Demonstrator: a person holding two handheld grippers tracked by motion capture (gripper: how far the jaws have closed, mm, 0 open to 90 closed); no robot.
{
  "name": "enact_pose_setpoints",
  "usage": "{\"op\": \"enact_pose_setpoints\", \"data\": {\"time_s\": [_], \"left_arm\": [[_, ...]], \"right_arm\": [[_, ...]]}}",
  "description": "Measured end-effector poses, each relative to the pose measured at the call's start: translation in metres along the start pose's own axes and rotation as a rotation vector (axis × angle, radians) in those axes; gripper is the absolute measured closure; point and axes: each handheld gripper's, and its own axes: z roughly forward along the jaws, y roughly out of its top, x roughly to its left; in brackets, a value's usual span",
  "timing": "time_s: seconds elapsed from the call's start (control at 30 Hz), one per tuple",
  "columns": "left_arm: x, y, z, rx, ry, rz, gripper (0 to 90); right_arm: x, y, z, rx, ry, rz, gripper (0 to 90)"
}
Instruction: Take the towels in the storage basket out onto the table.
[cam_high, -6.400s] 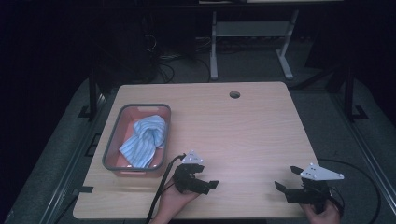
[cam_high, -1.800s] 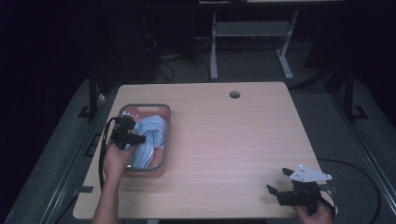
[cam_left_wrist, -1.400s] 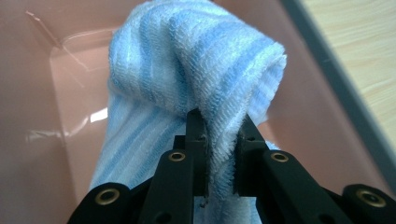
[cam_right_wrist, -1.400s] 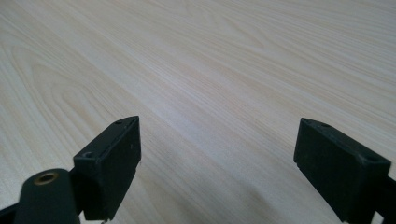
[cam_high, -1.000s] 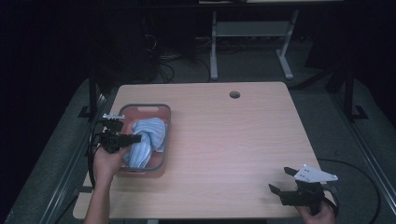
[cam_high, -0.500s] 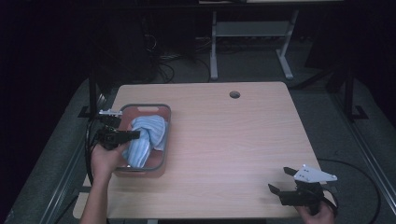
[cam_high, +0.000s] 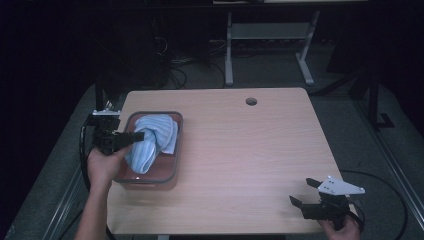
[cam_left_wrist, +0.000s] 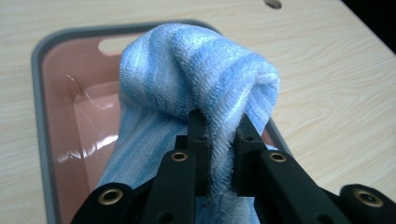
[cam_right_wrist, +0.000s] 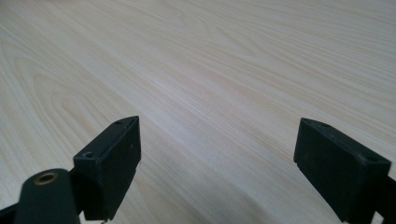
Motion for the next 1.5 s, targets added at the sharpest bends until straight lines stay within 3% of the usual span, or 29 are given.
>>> {"op": "enact_pose_setpoints", "data": {"time_s": [0.23, 0.77, 1.07, 1.5], "left_arm": [[-0.008, 0.01, -0.017, -0.022, 0.001, 0.036, 80.7], [-0.022, 0.028, -0.042, -0.073, -0.049, 0.061, 80.6], [-0.035, 0.039, -0.044, -0.095, -0.092, 0.085, 80.6], [-0.057, 0.054, -0.032, -0.085, -0.131, 0.132, 80.6]], "right_arm": [[0.0, 0.0, 0.0, -0.001, 0.0, 0.004, 14.4], [0.0, 0.0, 0.001, -0.001, -0.002, -0.001, 14.4], [0.001, -0.001, 0.0, -0.001, -0.003, 0.003, 14.4], [0.0, -0.001, 0.0, -0.001, -0.003, 0.003, 14.4]]}}
